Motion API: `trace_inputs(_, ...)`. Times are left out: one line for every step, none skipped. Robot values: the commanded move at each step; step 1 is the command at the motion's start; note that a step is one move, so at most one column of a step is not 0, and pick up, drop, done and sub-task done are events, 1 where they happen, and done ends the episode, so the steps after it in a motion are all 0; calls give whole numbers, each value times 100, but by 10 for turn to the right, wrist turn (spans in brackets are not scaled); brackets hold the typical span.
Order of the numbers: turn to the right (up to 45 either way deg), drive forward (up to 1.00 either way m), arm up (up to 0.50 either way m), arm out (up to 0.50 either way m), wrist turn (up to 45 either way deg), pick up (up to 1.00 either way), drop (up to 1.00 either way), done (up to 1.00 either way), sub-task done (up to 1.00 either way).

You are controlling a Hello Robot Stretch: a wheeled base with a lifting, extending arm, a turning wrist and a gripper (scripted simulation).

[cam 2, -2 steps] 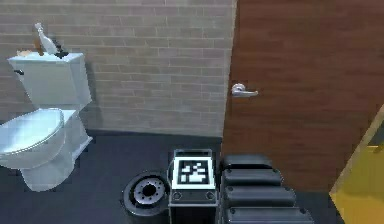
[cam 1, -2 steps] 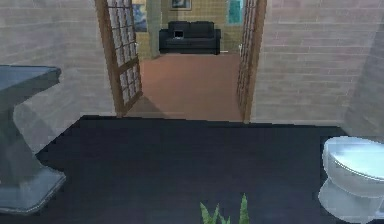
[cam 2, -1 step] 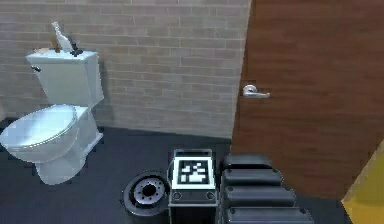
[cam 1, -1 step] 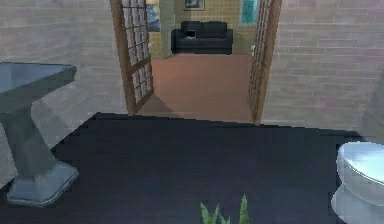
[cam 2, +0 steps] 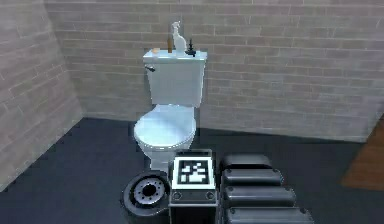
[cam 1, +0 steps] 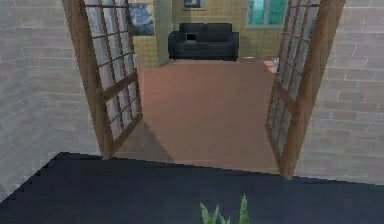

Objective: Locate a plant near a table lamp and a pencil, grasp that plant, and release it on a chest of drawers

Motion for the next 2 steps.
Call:
trace_inputs(0, 100, 0, 0, 0, 0, 0, 0, 0)
trace_inputs(0, 100, 0, 0, 0, 0, 0, 0, 0)
